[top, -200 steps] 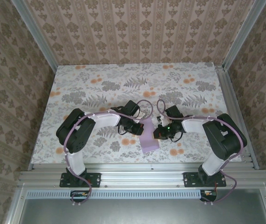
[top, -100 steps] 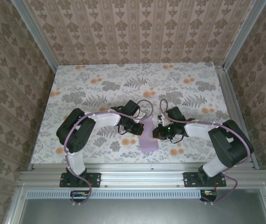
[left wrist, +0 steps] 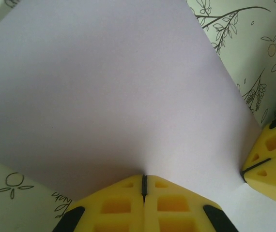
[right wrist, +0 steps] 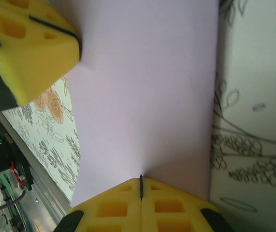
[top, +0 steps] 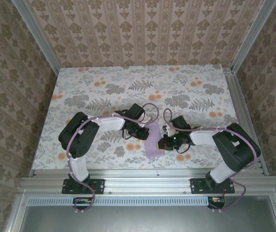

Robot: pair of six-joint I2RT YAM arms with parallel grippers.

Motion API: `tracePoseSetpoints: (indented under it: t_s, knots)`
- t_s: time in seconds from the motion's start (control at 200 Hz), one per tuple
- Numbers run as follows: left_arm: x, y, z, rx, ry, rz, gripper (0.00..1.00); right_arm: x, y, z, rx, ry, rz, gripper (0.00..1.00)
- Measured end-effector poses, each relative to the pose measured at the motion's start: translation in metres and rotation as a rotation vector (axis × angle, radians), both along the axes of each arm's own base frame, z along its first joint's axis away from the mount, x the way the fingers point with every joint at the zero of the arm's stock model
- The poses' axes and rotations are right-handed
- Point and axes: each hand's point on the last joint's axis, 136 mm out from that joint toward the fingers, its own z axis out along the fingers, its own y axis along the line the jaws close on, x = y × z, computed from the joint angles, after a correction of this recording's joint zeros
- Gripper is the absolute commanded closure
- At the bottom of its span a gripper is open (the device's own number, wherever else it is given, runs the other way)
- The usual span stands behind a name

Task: Fold a paper plane with a square sheet of paper (pick it up from the middle)

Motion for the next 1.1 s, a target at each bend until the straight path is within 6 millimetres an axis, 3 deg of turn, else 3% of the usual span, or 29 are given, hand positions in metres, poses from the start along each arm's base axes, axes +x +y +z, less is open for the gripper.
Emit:
tracePoseSetpoints:
  t_s: [0.63,0.735,0.92,0.99,1.1]
  knots:
    - [0.000,0.000,0.000,-0.002,0.010,-0.008,0.97,-0.072,-0.029,0.005,-0.053,0.041,0.013,1.00]
    - [0.000,0.000,0.000,0.000,0.013,-0.008,0.97,-0.064,-0.024,0.022,-0.020,0.017,-0.014,1.00]
    - [0.000,0.000,0.000,0.000,0.013,-0.008,0.97,-0.021,0.003,0.059,0.083,-0.072,-0.069,1.00]
    - [0.000,0.000,0.000,0.000,0.013,-0.008,0.97,-0.009,0.010,0.059,0.093,-0.080,-0.077,1.00]
    - [0.000,0.000,0.001,0.000,0.013,-0.008,0.97,0.001,0.015,0.039,0.066,-0.052,-0.085,1.00]
